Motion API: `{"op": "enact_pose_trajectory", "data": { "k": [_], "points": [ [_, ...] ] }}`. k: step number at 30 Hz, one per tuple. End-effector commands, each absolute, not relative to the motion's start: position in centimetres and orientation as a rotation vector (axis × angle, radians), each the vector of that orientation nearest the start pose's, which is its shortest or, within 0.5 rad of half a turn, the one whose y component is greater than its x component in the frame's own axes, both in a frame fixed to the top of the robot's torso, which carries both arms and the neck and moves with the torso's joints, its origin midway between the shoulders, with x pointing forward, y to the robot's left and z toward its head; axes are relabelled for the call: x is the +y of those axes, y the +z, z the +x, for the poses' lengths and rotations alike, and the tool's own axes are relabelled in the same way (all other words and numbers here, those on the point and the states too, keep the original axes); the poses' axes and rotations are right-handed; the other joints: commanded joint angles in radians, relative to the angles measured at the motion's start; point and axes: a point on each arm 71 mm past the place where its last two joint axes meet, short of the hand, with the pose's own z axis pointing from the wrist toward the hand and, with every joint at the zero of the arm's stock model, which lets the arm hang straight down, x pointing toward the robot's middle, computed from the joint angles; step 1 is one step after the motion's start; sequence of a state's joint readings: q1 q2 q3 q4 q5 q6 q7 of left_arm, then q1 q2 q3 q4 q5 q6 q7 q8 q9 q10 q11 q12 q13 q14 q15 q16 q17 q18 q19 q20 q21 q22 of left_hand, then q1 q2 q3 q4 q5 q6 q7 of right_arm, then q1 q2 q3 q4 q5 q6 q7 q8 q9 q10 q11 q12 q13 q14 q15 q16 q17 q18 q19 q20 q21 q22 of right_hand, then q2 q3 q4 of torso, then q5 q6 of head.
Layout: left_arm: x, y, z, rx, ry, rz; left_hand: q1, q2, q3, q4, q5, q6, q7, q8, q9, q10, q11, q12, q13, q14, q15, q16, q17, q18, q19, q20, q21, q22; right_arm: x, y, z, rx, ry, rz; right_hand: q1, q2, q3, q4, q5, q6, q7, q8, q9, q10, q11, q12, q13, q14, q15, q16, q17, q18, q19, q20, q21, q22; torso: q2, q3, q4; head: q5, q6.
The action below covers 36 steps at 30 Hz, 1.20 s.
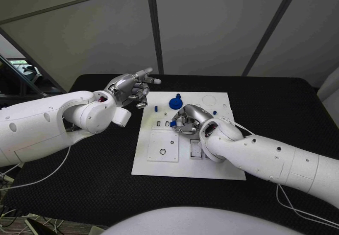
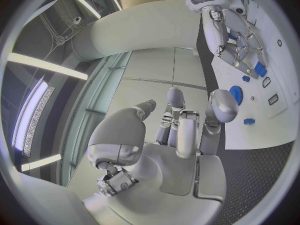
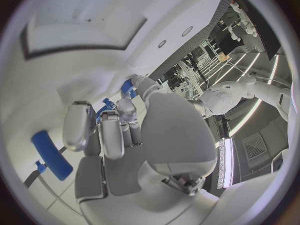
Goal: Assemble the parts on the task board
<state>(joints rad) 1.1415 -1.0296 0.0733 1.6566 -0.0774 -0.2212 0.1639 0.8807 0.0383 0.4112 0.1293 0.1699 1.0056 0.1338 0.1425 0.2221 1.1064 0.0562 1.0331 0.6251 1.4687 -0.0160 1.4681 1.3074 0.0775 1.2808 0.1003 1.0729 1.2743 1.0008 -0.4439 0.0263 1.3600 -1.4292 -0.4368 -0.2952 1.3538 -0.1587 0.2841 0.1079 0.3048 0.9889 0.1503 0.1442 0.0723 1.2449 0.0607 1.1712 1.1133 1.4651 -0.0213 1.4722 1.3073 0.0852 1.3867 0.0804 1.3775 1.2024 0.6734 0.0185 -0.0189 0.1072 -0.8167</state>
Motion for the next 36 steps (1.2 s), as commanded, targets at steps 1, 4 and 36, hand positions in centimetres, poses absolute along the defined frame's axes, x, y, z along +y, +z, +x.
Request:
{"op": "enact_pose_trajectory", "data": {
  "k": [1,4,36],
  "points": [
    [25.31,-16.44,46.34,1.599,-1.493,-1.153,0.003,-0.008,-0.001,-0.005,-0.006,-0.001,0.004,-0.006,0.002,0.001,0.001,0.003,0.001,0.041,0.008,0.004,0.095,0.036,0.004,-0.001,0.003,0.001,-5.03,-25.44,46.44,1.734,0.791,0.069,-0.004,-0.008,0.003,0.003,-0.003,-0.009,-0.001,-0.006,-0.002,-0.008,0.0,-0.002,0.0,0.068,0.005,-0.003,0.114,-0.01,0.001,0.007,-0.005,-0.002,0.0,0.0003,0.0,0.0,0.0],
    [25.32,-16.46,46.36,1.6,-1.493,-1.154,0.003,-0.008,-0.001,-0.005,-0.006,-0.001,0.004,-0.006,0.002,0.001,0.001,0.003,0.001,0.041,0.008,0.004,0.095,0.036,0.004,-0.001,0.003,0.001,-5.01,-25.38,46.42,1.727,0.794,0.072,-0.006,-0.007,0.003,0.004,-0.003,-0.008,-0.001,-0.005,-0.001,-0.006,0.0,0.001,0.002,0.069,0.006,-0.001,0.116,-0.01,0.002,0.008,-0.004,0.0,0.0,0.0004,0.0,-0.001,0.0],
    [25.32,-16.5,46.39,1.606,-1.488,-1.146,0.003,-0.007,0.0,-0.005,-0.007,0.0,0.003,-0.005,0.002,0.003,0.001,0.004,0.001,0.042,0.008,0.005,0.097,0.035,0.005,-0.001,0.005,0.002,-4.82,-24.99,46.12,1.678,0.739,-0.056,0.022,-0.016,0.019,-0.033,-0.017,0.003,-0.005,0.013,0.007,-0.015,-0.003,0.0,-0.009,0.067,0.002,-0.006,0.11,-0.009,-0.001,0.006,-0.006,-0.003,0.0,-0.0001,0.0001,-0.003,-0.002]
  ]
}}
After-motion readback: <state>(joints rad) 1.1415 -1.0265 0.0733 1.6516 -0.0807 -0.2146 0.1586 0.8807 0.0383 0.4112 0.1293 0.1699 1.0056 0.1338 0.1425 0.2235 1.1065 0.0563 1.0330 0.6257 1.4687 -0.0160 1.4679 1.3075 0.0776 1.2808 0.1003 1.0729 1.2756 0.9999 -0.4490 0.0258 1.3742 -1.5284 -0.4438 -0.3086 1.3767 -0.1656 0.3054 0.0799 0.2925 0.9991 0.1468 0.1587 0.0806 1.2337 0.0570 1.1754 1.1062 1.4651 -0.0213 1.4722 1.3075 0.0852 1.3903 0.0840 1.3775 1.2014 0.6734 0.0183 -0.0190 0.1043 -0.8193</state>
